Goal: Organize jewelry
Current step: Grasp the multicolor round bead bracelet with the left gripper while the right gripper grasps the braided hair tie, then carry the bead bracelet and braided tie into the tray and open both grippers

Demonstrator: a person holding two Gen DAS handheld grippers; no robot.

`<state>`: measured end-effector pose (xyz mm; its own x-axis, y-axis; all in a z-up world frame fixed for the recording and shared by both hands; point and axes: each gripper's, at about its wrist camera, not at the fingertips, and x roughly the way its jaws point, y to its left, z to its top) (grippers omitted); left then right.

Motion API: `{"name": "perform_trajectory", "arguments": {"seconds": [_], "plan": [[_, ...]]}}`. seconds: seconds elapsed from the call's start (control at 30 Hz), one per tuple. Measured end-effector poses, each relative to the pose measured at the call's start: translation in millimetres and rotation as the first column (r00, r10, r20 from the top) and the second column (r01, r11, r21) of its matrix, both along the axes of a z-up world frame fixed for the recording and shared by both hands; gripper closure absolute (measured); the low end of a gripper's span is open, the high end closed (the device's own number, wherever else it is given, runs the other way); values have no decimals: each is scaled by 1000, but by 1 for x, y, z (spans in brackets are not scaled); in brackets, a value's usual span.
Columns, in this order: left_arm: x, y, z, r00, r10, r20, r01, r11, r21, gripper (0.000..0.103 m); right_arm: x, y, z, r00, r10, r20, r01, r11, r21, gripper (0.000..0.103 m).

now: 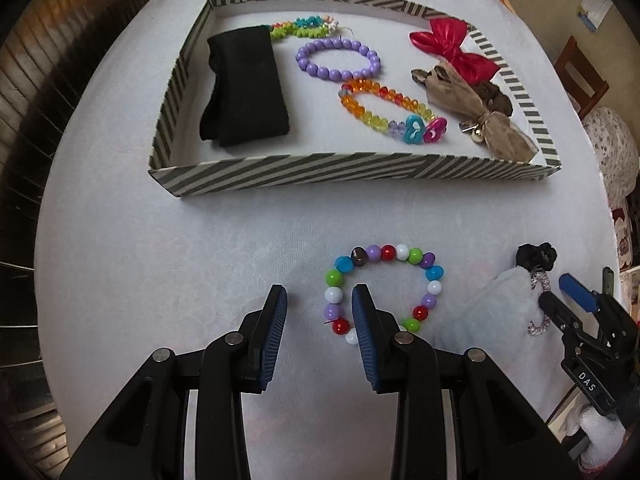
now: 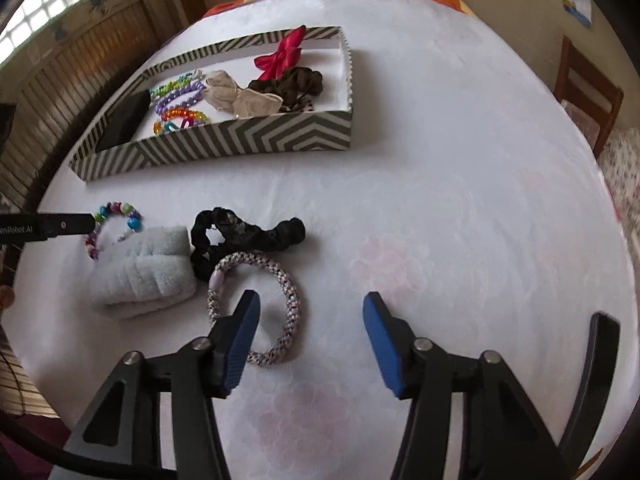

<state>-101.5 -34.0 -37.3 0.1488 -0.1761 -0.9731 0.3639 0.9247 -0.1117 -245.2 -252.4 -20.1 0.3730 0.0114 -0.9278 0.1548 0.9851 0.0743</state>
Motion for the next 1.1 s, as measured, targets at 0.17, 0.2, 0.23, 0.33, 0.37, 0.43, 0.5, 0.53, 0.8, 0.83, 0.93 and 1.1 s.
{"name": "perform_trajectory", "arguments": {"seconds": [0.17,0.2,0.23,0.33,0.37,0.43,0.5,0.53,0.8,0.83,0.93,1.1], "plan": [[-1,-9,-2,999,-19,30,19,999,29,90,5,1,-1,1000,17,2,-17,999,-40,59],[-2,-12,-2,999,-26,36,24,999,41,90,6,1,-1,1000,23,2,-23,999,-49,65],[-3,-15,-2,999,-35,41,33,998,53,90,6,2,0,1000,29,3,-29,998,-58,72],[-4,-20,-1,997,-44,62,40,997,59,90,4,0,0,999,43,7,-42,997,-65,88],[-4,-20,-1,997,-41,67,38,998,53,96,4,-1,0,999,39,7,-39,998,-58,90],[-1,-23,-1,997,-39,67,36,999,38,103,3,-5,0,1000,28,7,-27,999,-28,95],[2,-20,-1,998,-30,51,29,999,13,103,0,-8,3,1000,18,16,-17,1000,-16,95],[3,-19,-1,999,-27,45,27,1000,7,103,-2,-9,6,1000,14,21,-14,1000,-16,95],[7,-2,34,997,-31,71,35,997,-65,103,-8,-17,40,996,-13,86,15,1000,-16,96],[6,-1,39,996,-32,79,38,997,-72,103,-8,-18,44,995,-16,95,18,1000,-11,96],[8,-3,54,995,-34,97,43,995,-88,103,-7,-20,60,991,-23,131,24,1000,-5,96],[14,0,82,987,-43,153,57,995,-84,103,-1,-18,80,983,-19,182,18,1000,9,96]]}}
